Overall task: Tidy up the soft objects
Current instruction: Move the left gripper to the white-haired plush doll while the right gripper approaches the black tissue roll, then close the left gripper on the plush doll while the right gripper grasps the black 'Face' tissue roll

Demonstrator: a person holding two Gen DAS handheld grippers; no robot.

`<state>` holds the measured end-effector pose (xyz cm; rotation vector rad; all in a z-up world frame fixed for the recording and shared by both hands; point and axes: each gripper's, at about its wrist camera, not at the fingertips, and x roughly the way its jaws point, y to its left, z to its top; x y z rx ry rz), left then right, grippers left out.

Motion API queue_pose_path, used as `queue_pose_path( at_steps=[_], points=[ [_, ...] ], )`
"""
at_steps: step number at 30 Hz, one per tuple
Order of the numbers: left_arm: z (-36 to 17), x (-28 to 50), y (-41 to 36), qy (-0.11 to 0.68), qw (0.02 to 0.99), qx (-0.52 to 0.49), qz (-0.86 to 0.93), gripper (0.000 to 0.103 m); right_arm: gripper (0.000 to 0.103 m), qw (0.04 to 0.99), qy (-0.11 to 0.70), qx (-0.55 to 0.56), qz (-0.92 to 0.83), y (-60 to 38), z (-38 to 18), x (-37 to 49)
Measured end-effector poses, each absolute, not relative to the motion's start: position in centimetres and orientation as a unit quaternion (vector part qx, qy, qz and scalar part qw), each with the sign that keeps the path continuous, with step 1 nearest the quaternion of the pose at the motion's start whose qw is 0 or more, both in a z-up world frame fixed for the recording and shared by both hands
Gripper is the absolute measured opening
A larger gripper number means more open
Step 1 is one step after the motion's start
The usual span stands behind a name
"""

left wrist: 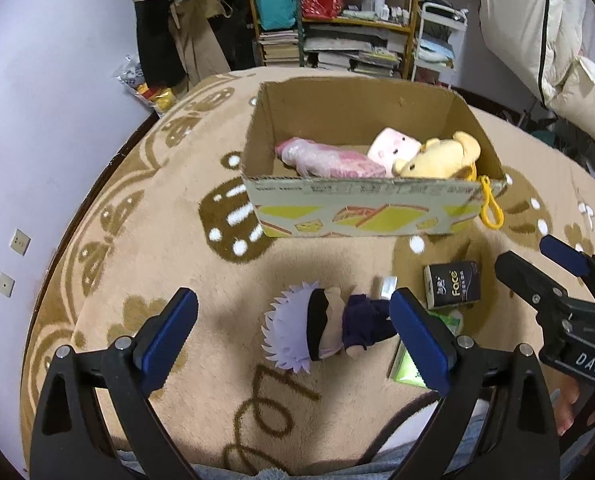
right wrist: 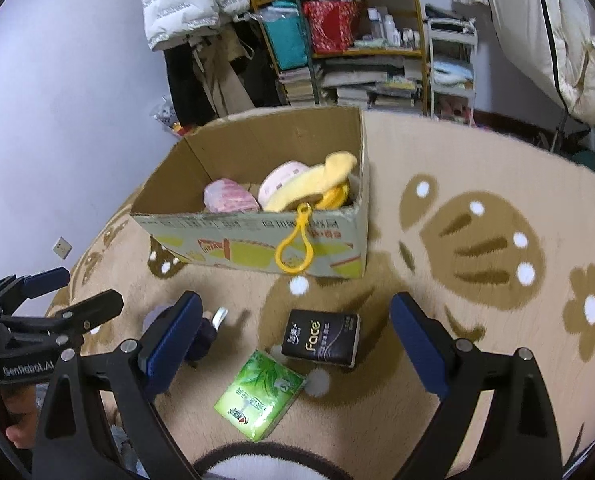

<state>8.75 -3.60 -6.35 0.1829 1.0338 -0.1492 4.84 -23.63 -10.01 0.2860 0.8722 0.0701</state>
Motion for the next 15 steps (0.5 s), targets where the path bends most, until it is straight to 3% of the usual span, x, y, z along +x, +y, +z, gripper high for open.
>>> queue_pose_path(
  at_steps=[15],
  points=[
    [-10.7, 9.8, -7.8, 0.518, 0.836, 0.151, -0.097, 0.096, 0.099, 0.858, 0.483, 0.175, 0.018, -24.7, -14.1, 7.6]
  ],
)
